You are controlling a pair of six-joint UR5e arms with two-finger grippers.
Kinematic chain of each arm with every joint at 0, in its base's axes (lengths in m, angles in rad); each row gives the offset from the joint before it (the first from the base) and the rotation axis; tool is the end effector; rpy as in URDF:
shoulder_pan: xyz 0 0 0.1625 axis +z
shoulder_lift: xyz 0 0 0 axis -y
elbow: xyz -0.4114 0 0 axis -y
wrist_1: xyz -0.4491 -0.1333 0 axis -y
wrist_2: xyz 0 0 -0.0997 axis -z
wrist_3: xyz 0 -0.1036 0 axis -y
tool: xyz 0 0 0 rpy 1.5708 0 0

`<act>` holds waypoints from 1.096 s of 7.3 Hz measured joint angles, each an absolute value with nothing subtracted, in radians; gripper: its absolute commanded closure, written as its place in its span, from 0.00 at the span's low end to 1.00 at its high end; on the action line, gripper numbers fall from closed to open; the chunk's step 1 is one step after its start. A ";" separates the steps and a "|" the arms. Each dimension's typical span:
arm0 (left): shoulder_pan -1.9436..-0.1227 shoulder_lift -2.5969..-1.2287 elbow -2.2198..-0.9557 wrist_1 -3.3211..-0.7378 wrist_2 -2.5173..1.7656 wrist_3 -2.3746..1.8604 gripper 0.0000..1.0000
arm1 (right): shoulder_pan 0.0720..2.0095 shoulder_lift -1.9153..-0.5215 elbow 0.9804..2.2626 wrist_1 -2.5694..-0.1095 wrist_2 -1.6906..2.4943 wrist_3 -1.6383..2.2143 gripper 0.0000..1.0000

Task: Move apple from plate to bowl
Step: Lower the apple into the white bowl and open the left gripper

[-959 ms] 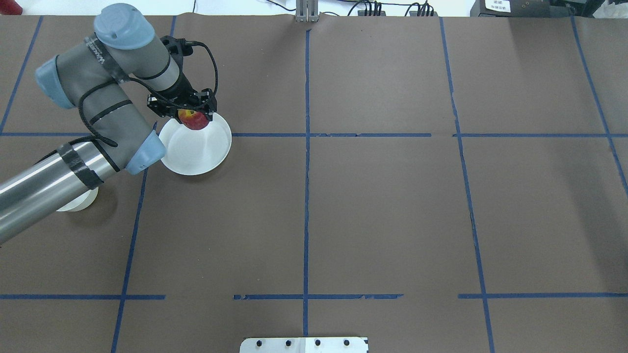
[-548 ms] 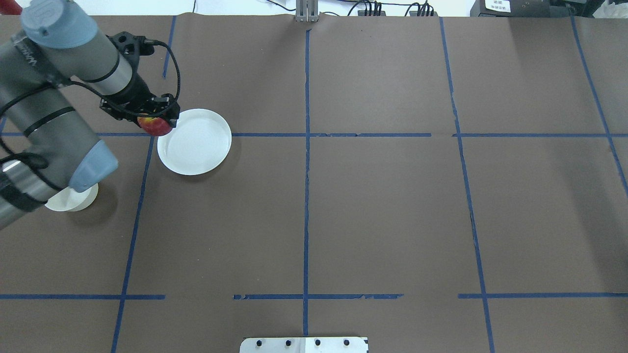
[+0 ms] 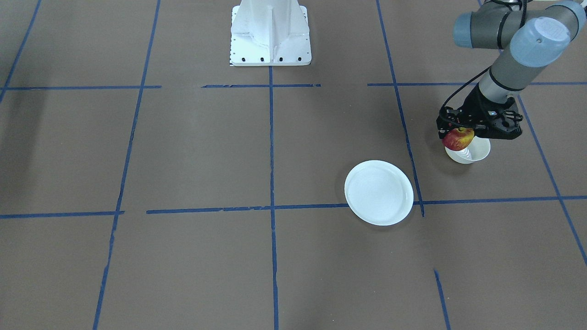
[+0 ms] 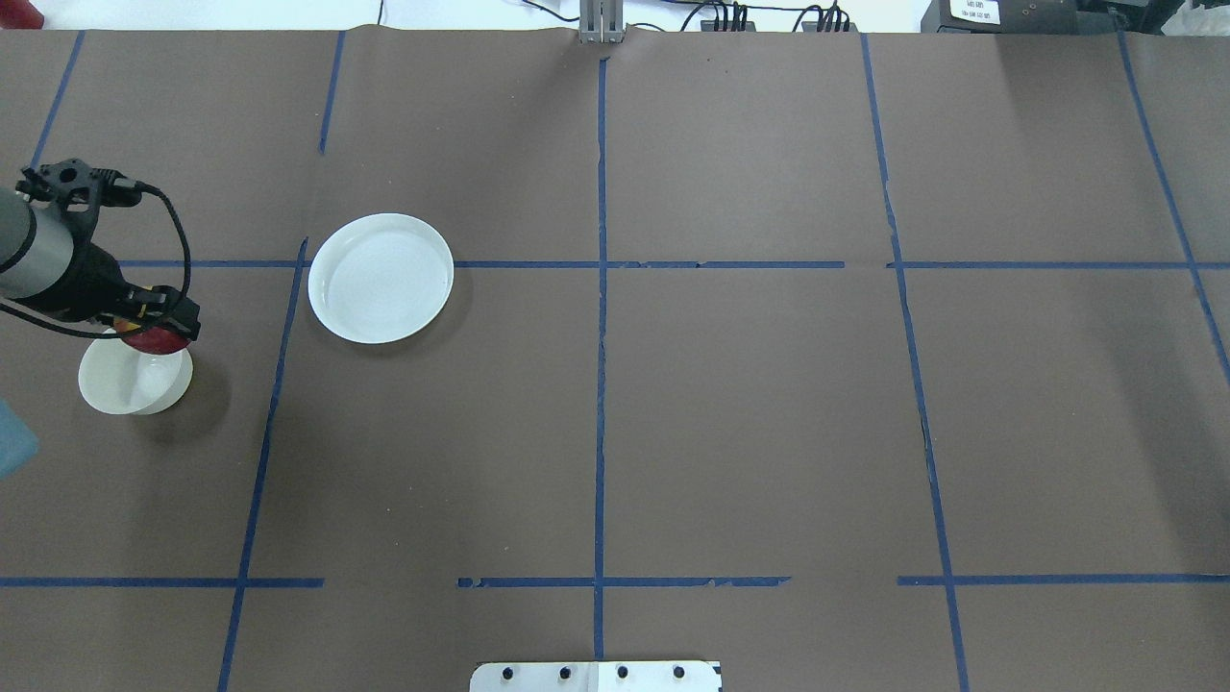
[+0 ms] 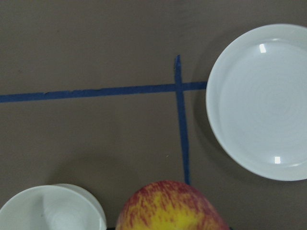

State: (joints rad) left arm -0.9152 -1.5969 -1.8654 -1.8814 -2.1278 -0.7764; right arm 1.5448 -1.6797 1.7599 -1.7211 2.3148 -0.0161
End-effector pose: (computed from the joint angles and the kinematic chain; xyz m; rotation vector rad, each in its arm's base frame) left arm 0.2848 -0.4992 0.4443 0.1104 0.8085 0.0617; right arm 0.0502 -0.4985 0.6185 -0.0705 -0.7433 -0.0140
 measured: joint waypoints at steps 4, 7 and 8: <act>-0.914 -1.538 -1.761 -2.030 -2.122 -0.774 0.01 | 1.545 -1.680 1.761 -1.721 2.315 -0.017 0.00; -0.914 -1.537 -1.746 -2.034 -2.121 -0.766 0.00 | 1.545 -1.680 1.761 -1.721 2.315 -0.016 0.00; -0.914 -1.537 -1.747 -2.034 -2.121 -0.756 0.00 | 1.545 -1.680 1.760 -1.721 2.315 -0.016 0.00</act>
